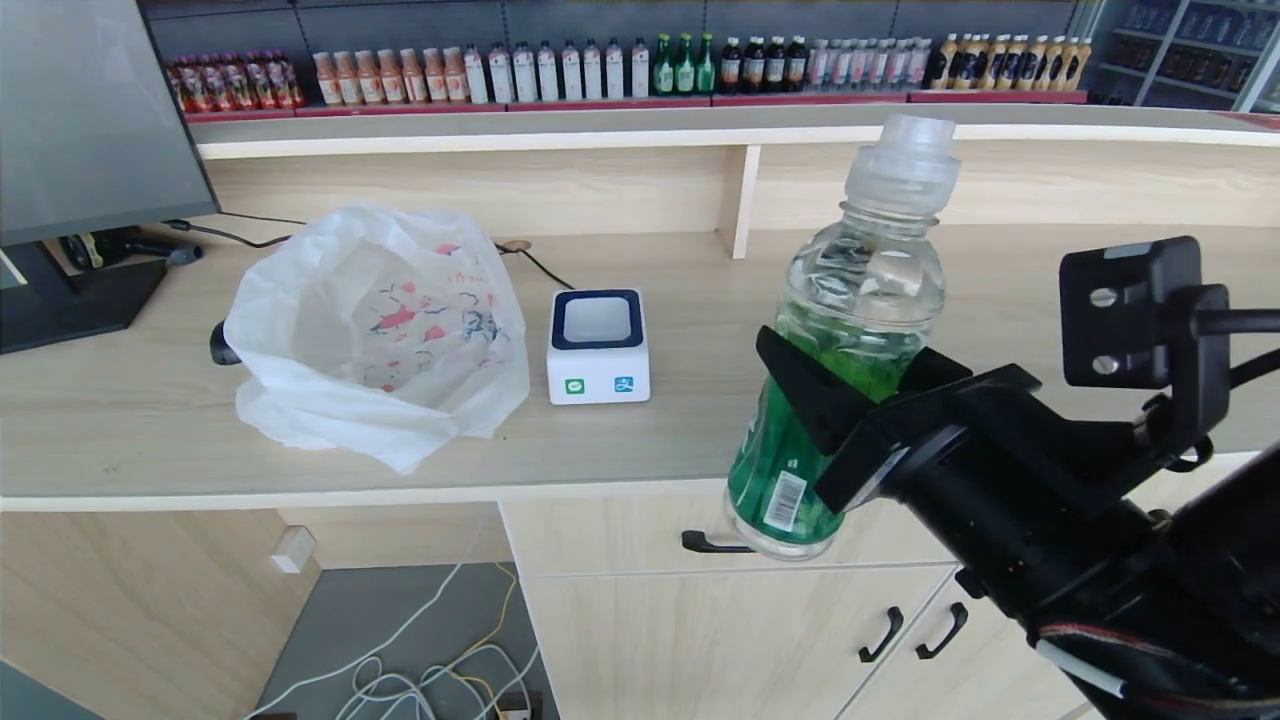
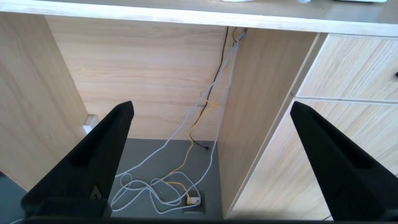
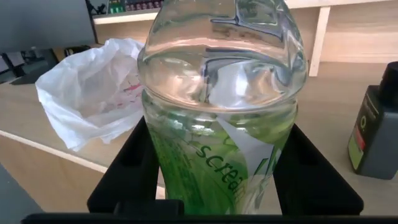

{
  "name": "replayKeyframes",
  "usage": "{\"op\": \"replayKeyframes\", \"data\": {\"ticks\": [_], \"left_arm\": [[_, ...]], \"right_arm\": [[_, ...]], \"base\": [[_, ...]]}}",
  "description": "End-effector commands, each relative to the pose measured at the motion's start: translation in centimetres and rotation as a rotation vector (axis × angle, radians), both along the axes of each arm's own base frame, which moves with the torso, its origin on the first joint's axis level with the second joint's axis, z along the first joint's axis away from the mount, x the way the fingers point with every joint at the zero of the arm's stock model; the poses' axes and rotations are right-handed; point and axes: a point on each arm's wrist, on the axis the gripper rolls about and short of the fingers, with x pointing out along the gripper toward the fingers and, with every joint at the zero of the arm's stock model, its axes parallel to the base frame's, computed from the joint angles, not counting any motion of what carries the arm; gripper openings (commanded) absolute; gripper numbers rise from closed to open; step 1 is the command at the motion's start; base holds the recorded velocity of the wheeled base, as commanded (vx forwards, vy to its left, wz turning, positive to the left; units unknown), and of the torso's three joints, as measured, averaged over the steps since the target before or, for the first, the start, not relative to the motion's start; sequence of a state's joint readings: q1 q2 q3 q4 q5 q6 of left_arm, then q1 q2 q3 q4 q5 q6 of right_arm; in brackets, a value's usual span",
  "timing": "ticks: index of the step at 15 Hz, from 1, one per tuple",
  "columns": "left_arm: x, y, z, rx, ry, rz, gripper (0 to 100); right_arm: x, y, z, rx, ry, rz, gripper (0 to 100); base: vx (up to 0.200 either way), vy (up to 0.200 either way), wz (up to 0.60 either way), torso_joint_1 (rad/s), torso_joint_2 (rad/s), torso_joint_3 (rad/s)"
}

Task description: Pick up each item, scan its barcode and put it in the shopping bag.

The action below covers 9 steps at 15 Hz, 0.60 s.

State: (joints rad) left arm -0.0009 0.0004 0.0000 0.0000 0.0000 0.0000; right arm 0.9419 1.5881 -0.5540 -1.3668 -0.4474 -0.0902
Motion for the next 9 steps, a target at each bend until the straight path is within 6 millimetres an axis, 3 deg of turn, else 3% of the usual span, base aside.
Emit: {"op": "replayKeyframes", "data": {"ticks": [1, 6, 9], "left_arm": [[0.0, 0.0, 0.0, 0.000, 0.000, -0.001, 100], [0.0, 0.0, 0.0, 0.003, 0.000, -0.004, 100], [0.0, 0.0, 0.0, 0.003, 0.000, -0.002, 100]], "right_arm": [[0.5, -0.7, -0.3, -0.014, 0.002, -0.050, 0], [1.8, -2.9, 0.9, -0.091, -0.085, -0.193, 0], [1.8, -3.0, 1.3, -0.089, -0.103, -0.203, 0]], "base": [[0.000, 0.000, 0.00, 0.000, 0.00, 0.000], [0.000, 0.000, 0.00, 0.000, 0.00, 0.000], [0.000, 0.000, 0.00, 0.000, 0.00, 0.000]]}}
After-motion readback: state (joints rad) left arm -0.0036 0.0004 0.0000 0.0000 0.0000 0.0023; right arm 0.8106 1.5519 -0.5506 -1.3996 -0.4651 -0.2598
